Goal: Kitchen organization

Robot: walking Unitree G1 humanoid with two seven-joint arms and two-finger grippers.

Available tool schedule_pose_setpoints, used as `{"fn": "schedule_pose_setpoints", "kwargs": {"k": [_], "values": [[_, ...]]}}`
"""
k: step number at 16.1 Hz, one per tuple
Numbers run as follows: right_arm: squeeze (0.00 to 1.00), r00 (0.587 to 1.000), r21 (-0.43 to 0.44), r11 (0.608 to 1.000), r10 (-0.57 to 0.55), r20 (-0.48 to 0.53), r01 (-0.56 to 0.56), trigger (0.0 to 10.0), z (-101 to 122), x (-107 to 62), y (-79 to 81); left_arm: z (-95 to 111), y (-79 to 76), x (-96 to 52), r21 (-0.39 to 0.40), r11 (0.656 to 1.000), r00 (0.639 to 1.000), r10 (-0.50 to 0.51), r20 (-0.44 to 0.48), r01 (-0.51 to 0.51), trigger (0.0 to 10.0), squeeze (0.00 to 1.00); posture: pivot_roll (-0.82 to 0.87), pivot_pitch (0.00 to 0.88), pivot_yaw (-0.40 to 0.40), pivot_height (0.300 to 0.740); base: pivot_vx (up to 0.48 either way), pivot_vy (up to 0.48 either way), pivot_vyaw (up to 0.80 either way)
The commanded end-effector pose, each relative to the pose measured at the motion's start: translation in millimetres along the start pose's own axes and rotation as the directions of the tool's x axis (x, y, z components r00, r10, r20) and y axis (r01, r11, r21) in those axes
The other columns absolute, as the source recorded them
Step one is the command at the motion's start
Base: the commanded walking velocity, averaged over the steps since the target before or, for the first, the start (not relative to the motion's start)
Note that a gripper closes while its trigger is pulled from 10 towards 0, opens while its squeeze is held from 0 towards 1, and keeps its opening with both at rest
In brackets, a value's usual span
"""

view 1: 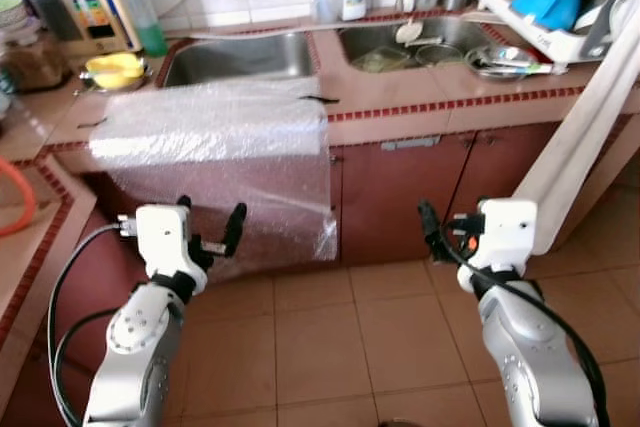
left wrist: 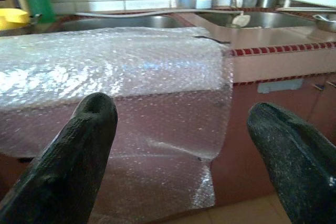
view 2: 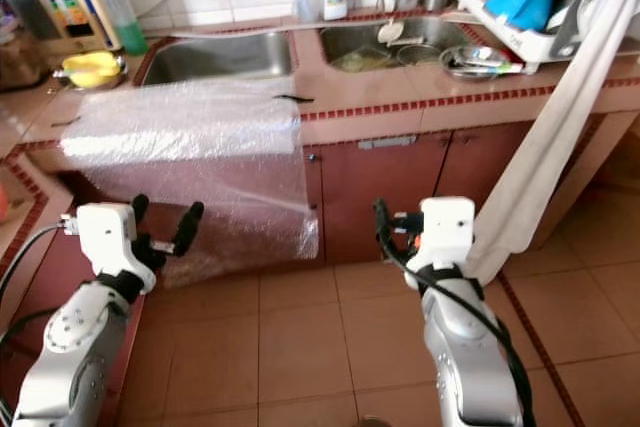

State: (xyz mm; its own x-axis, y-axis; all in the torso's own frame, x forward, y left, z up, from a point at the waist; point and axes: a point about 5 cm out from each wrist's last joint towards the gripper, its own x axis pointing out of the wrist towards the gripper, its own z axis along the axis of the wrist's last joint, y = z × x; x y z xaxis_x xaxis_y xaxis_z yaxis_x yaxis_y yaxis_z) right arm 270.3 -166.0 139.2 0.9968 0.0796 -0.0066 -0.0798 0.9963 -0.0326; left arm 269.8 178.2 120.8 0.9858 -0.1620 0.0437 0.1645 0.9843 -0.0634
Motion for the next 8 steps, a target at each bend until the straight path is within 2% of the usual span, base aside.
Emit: {"fn": "schedule_pose_setpoints", "kwargs": {"k": [1,5,6,8], "values": [[0.00,0.998,-0.034,0.998,0.045,0.037,-0.044,10.0,6.9,3.2,8.3,5.5,6.8,-1.9,0.019,0.999,0.999,0.040,0.026,-0.040,10.0,0.00,-0.19,0.087,0.085,0.740,0.000,0.000,0.00],[0.00,0.995,-0.066,0.996,0.065,0.073,-0.060,10.0,12.7,12.6,15.7,4.4,11.2,0.5,0.059,0.992,0.993,0.108,0.038,-0.110,10.0,0.00,-0.19,0.079,0.082,0.740,0.000,0.000,0.00],[0.00,0.995,-0.068,0.996,0.056,0.087,-0.050,10.0,14.5,16.9,17.3,7.7,17.8,0.7,0.074,0.983,0.985,0.162,0.063,-0.167,10.0,0.00,-0.19,0.077,0.082,0.740,0.000,0.000,0.00],[0.00,0.994,-0.062,0.997,0.058,0.097,-0.052,10.0,16.9,20.5,19.9,10.4,24.1,0.3,0.078,0.978,0.980,0.187,0.074,-0.193,10.0,0.00,-0.19,0.074,0.079,0.740,0.000,0.000,0.00]]}}
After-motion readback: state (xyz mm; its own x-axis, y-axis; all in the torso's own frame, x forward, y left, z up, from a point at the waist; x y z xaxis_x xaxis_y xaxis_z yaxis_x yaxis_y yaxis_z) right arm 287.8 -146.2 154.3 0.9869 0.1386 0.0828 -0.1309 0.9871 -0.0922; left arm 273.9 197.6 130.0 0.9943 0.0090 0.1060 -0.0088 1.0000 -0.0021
